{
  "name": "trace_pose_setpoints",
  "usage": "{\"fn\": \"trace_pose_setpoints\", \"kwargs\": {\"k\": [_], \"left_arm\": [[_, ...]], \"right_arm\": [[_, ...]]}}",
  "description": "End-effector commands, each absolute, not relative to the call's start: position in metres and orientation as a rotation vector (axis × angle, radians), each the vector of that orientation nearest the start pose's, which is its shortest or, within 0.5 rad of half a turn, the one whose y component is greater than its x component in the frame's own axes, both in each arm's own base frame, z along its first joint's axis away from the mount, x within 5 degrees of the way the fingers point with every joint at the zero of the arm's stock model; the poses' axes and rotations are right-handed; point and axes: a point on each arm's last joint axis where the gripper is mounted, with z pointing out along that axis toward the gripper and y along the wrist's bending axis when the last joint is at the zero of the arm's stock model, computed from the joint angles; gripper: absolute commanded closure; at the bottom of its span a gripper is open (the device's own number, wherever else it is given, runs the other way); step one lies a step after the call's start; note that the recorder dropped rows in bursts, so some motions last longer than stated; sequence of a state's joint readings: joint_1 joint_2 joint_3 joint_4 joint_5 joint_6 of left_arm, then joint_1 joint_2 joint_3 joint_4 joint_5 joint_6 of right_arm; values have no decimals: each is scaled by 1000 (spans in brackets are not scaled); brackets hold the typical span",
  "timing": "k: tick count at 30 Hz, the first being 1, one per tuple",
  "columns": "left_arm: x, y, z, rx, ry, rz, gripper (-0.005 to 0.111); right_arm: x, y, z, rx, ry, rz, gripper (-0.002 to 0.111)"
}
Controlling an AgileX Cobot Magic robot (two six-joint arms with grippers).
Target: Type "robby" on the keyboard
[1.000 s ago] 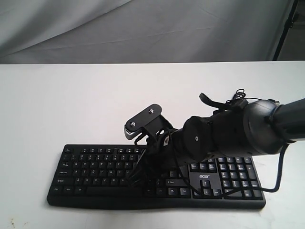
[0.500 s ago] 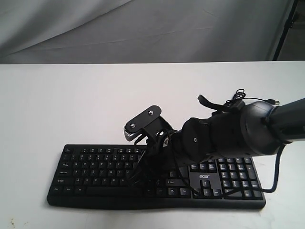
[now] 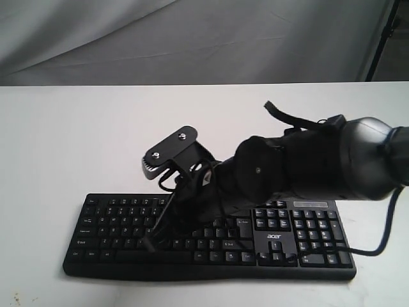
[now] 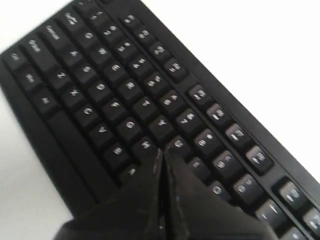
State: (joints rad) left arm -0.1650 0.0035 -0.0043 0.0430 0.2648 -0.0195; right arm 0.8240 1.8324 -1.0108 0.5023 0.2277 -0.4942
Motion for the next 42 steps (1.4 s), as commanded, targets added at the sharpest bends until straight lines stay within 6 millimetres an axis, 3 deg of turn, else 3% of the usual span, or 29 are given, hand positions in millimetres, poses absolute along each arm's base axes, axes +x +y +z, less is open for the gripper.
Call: {"fn": "trace_pose_setpoints", "kwargs": {"k": [1,9,17,34,42], "left_arm": [[55,-8,190,161,1734,-98,107],[55,-8,190,161,1734,-98,107],[55,-8,190,161,1734,-98,107],[55,-8,190,161,1734,-98,107],[55,-8,190,161,1734,-98,107]], "right_arm": [[238,297,163,-1142,2318,504,108],[232,311,147,-1192,2349,514,108],[234,313,138,-1189,2350,498,108],[236,313,138,-1189,2323,482,108],[237,313,124,-1188,2346,464,108]]}}
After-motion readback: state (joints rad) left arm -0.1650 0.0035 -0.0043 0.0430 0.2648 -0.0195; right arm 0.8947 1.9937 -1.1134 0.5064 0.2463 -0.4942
